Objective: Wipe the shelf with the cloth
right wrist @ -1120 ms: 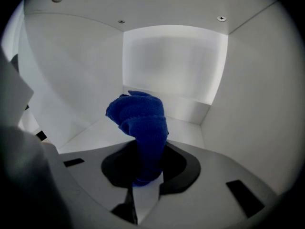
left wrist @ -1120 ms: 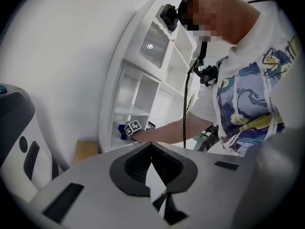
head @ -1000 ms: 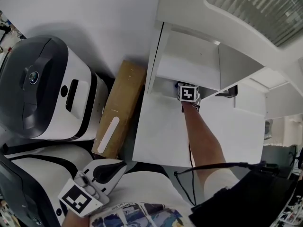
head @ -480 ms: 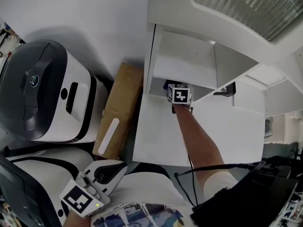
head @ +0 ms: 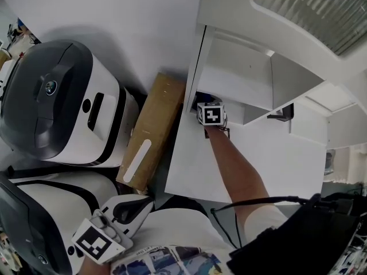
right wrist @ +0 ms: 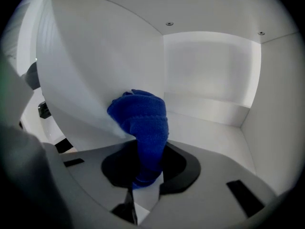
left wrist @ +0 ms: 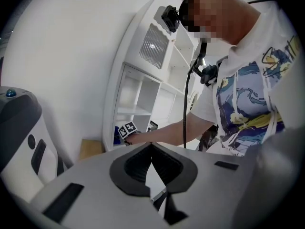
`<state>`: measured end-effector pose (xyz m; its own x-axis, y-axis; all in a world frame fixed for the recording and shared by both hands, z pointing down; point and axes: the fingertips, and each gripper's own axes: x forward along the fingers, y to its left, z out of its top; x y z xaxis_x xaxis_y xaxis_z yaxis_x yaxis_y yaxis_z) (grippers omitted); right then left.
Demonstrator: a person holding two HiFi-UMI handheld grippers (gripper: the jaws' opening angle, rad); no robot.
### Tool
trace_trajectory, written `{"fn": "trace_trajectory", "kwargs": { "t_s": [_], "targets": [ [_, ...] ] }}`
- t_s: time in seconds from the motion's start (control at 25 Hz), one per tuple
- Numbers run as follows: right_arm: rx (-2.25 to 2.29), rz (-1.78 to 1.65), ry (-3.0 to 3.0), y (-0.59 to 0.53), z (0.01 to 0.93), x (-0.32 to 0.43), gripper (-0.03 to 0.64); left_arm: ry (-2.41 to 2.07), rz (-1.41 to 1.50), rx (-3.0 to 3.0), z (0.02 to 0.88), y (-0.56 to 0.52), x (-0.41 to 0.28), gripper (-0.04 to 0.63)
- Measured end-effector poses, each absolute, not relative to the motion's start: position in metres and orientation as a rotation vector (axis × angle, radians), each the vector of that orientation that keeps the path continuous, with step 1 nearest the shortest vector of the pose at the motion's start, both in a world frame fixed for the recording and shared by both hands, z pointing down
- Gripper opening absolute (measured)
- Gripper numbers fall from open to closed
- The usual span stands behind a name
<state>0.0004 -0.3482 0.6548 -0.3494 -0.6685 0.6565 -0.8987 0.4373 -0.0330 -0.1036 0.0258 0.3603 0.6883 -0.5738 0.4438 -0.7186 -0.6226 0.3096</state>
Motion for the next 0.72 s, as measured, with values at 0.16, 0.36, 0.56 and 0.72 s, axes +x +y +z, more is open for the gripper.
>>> {"fn": "trace_trajectory", "kwargs": {
  "t_s": [0.16,0.36,0.56,0.72],
  "targets": [
    [1.332,0.499,-2.077,-0.35,0.664,0.026,0.098,-1.003,0.414,2.432,0.36,0.029,-0.105,0.012],
    [1.403,0.508,-2.01,-0.353,0.67,0.069,0.098,-0.976,0.417,2.445,0.359,0.029,-0.101,0.012],
    [1.472,0.503,-1.893,-0.348,0.67,0.113,0.098,-0.938,0.429,2.472,0.359,0.029,-0.094,0.012],
    [1.469,0.496,-1.819,-0.34,0.667,0.126,0.098,-0.92,0.433,2.484,0.358,0.029,-0.089,0.012]
  ]
}}
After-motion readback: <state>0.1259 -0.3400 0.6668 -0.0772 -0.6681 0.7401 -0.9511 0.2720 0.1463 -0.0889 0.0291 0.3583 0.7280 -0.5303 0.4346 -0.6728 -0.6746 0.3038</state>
